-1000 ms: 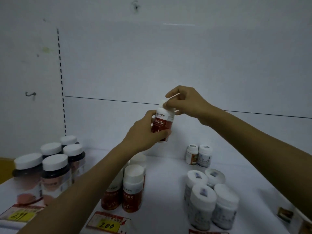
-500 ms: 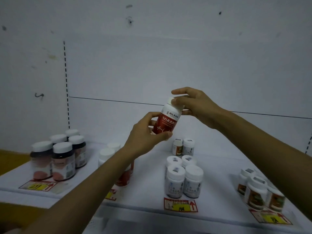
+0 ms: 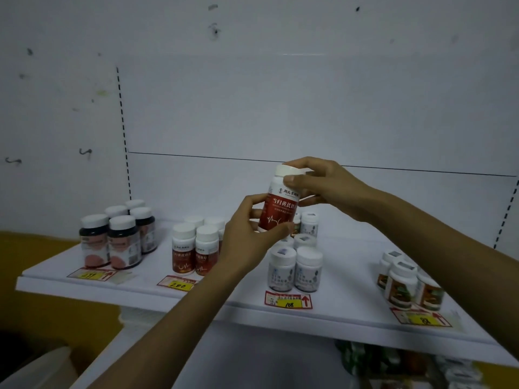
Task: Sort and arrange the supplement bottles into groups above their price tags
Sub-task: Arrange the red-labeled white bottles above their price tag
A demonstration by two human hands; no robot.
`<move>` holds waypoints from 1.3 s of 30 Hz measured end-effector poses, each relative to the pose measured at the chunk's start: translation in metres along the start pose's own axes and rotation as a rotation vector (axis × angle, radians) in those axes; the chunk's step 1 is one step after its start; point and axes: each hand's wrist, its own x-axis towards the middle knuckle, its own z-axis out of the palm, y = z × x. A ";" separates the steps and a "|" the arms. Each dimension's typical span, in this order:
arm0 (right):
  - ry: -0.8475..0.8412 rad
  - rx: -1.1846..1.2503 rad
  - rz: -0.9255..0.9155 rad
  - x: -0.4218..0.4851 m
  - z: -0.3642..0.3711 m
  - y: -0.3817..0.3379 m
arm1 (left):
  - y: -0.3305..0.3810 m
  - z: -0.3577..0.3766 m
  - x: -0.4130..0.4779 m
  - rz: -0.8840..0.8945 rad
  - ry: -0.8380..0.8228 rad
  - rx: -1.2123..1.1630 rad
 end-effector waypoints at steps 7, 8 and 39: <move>0.107 0.126 0.035 -0.034 0.007 0.001 | 0.005 0.007 -0.044 -0.192 -0.130 -0.426; 0.130 0.170 0.039 -0.042 0.011 0.002 | 0.005 0.009 -0.053 -0.208 -0.119 -0.496; 0.461 0.456 -0.021 0.011 0.143 0.021 | -0.060 -0.072 -0.025 -0.131 0.177 -0.269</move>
